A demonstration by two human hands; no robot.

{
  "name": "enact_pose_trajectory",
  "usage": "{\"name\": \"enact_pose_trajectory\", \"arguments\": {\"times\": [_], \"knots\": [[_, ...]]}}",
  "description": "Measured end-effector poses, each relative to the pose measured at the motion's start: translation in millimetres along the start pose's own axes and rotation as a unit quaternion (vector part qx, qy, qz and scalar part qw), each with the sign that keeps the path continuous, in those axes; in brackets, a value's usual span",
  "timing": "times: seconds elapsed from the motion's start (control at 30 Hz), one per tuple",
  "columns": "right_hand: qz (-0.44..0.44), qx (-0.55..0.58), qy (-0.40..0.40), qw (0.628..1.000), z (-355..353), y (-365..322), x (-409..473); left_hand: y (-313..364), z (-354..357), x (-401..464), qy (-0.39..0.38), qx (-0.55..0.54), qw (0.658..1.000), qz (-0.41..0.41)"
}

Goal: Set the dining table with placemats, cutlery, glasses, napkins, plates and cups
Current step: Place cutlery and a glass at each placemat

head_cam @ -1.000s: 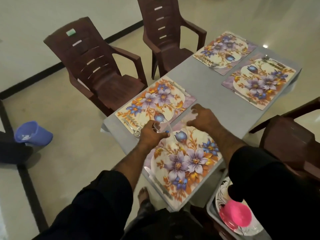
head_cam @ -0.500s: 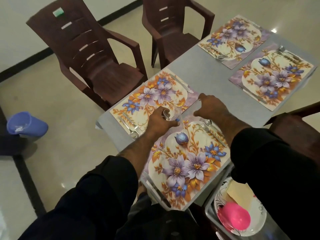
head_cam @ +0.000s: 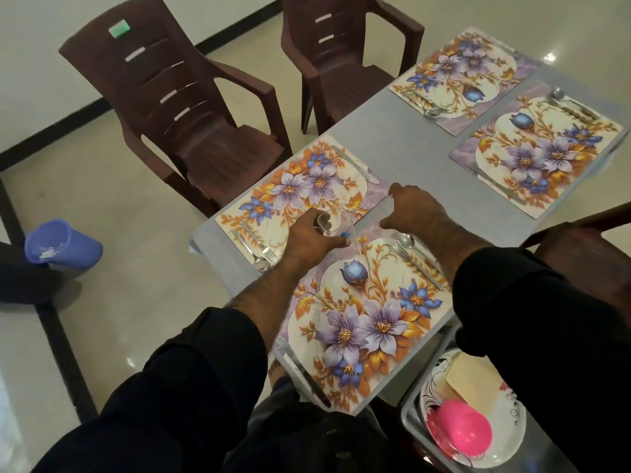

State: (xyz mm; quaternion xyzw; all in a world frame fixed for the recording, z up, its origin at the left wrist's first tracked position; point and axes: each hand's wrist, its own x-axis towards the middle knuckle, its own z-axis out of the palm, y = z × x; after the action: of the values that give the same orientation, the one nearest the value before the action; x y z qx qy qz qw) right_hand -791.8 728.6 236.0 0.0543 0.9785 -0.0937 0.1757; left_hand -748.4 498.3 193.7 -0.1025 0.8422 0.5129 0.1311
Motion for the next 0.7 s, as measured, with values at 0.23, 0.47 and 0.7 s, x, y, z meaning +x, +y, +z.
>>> {"name": "enact_pose_trajectory", "arguments": {"times": [0.23, 0.47, 0.7], "knots": [[-0.01, 0.01, 0.003, 1.0, -3, -1, -1, -6, -11, -11, 0.02, 0.002, 1.0, -0.014], [-0.017, -0.001, -0.004, 1.0, -1, -1, -2, -1, -13, -18, 0.029, 0.005, 0.999, -0.016], [-0.003, 0.01, 0.003, 1.0, 1, 0, -2, 3, -12, -27, 0.015, 0.015, 1.0, -0.015]]}}
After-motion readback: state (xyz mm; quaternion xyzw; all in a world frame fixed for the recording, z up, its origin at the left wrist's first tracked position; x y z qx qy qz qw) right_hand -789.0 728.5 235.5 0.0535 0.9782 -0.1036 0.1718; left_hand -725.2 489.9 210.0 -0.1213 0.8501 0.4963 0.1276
